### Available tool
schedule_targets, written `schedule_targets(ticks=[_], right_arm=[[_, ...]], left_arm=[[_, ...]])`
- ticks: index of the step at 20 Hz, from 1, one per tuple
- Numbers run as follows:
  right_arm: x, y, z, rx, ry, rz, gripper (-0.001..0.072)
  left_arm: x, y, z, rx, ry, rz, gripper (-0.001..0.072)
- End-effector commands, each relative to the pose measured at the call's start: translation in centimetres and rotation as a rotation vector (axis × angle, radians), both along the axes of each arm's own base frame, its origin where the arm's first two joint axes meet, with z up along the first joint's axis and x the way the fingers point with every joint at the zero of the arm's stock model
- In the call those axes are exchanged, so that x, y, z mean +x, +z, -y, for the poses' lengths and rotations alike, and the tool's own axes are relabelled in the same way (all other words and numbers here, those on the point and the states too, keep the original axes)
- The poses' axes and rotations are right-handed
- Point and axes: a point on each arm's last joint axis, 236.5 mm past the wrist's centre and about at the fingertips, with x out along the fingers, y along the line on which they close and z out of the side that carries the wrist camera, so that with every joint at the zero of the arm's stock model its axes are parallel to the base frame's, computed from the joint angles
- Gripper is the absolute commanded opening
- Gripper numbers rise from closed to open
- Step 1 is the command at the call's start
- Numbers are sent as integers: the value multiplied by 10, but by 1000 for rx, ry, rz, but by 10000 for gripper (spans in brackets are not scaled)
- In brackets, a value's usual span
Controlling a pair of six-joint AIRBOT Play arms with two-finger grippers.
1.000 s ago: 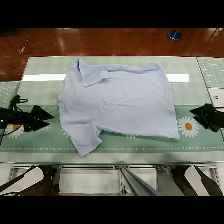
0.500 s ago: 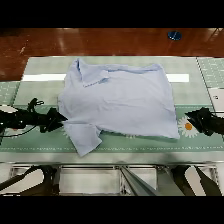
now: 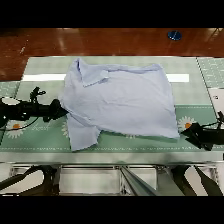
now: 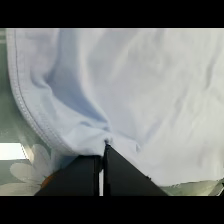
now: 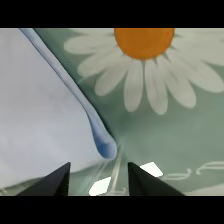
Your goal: Fold the shirts.
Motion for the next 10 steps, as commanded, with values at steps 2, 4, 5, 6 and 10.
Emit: schedule_targets(ticks=[2,4,5,6,10], right_arm=[[-25,-16,-28,70,49,-102,410],[-22,-20,-32,99,42,-112,410],[-16,-24,-29,95,24,-102,410],[-7,-27,-26,89,-5,-76,409],[39,-30,-21,137,-162,44,407]], left_arm=[[4,5,2,0,-26,29,18],[5,5,1,2,-24,30,19],[4,5,1,1,-24,30,18],[4,5,2,1,-25,30,18],[5,5,1,1,-24,30,18]])
